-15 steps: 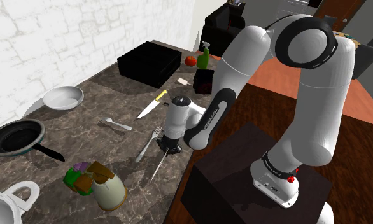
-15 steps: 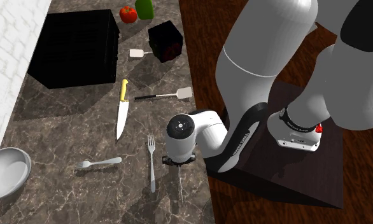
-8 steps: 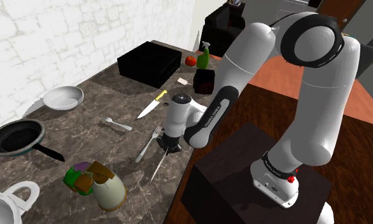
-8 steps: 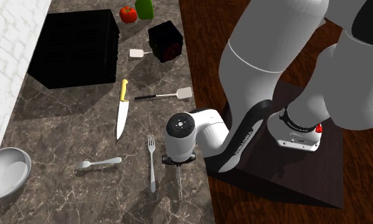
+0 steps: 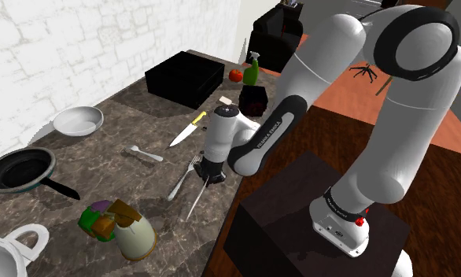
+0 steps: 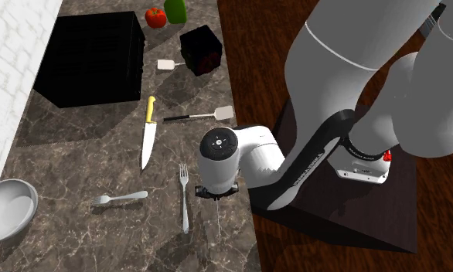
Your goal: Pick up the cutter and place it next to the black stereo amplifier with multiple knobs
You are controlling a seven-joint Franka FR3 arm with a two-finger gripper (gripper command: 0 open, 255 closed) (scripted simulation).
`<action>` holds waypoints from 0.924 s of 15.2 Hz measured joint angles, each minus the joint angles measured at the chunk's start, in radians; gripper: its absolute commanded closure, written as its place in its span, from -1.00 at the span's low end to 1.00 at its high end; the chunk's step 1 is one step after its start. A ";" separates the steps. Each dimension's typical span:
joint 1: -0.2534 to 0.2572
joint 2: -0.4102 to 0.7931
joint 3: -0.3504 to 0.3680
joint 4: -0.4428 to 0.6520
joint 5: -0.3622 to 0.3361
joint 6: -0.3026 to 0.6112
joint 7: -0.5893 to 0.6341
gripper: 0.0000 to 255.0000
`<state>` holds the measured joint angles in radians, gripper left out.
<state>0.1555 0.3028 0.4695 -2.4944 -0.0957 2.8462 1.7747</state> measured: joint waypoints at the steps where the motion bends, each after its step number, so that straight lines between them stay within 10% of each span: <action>1: -0.011 -0.015 0.013 -0.001 0.014 -0.013 -0.010 1.00; 14: -0.092 -0.214 0.124 -0.002 0.209 -0.193 -0.136 1.00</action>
<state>0.0637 0.0890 0.5936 -2.4959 0.1129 2.6537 1.6391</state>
